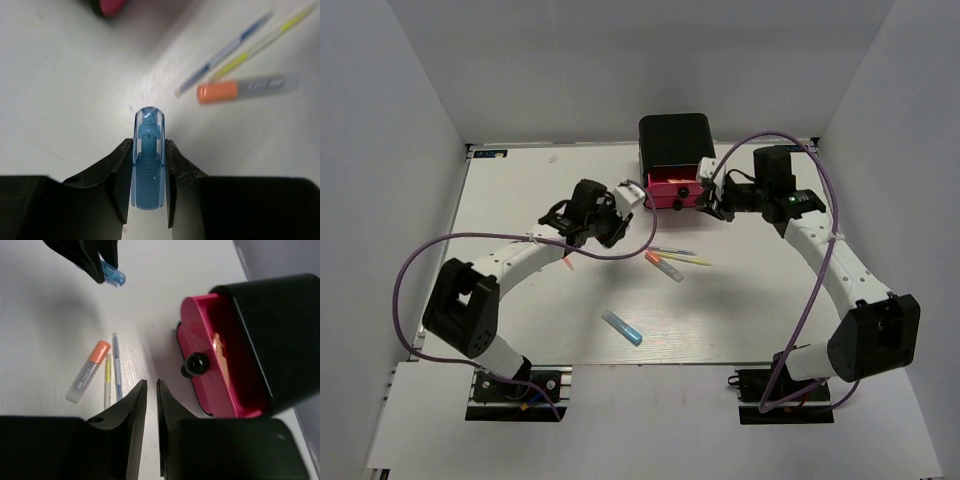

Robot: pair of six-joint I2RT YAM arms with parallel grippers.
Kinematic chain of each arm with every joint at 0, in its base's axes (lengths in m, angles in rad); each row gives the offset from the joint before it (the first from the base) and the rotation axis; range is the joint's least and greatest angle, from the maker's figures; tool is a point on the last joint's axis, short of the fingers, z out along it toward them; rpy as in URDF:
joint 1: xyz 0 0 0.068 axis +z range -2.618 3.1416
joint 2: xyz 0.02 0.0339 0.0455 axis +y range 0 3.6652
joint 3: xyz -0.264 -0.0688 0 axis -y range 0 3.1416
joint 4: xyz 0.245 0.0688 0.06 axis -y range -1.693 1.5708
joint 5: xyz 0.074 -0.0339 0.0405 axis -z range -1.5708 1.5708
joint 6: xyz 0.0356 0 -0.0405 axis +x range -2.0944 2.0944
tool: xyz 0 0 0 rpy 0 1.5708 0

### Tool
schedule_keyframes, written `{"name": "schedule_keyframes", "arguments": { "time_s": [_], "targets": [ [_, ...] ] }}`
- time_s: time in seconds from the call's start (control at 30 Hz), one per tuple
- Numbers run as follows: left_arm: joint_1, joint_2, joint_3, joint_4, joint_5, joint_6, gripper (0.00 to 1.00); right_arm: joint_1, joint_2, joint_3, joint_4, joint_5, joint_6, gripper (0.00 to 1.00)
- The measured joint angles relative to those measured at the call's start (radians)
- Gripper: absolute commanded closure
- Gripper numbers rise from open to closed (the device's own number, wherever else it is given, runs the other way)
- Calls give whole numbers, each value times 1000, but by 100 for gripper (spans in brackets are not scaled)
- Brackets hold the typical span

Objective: Sort the stationery into containers
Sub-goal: Place the stationery in the drawer.

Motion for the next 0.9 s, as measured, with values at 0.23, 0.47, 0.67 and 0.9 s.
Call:
{"name": "schedule_keyframes", "arguments": {
  "time_s": [0.23,0.47,0.67,0.9],
  "targets": [
    [1,-24,185,159,115,-2,82,-29,-80,-108,253,174,201,93],
    [2,150,419,348,206,-34,80,-56,-130,-194,373,253,307,93],
    [2,310,510,427,245,-81,78,-73,-161,-243,404,261,338,93],
    [2,406,522,491,251,-137,77,-87,-169,-272,425,260,356,89]
  ]
}}
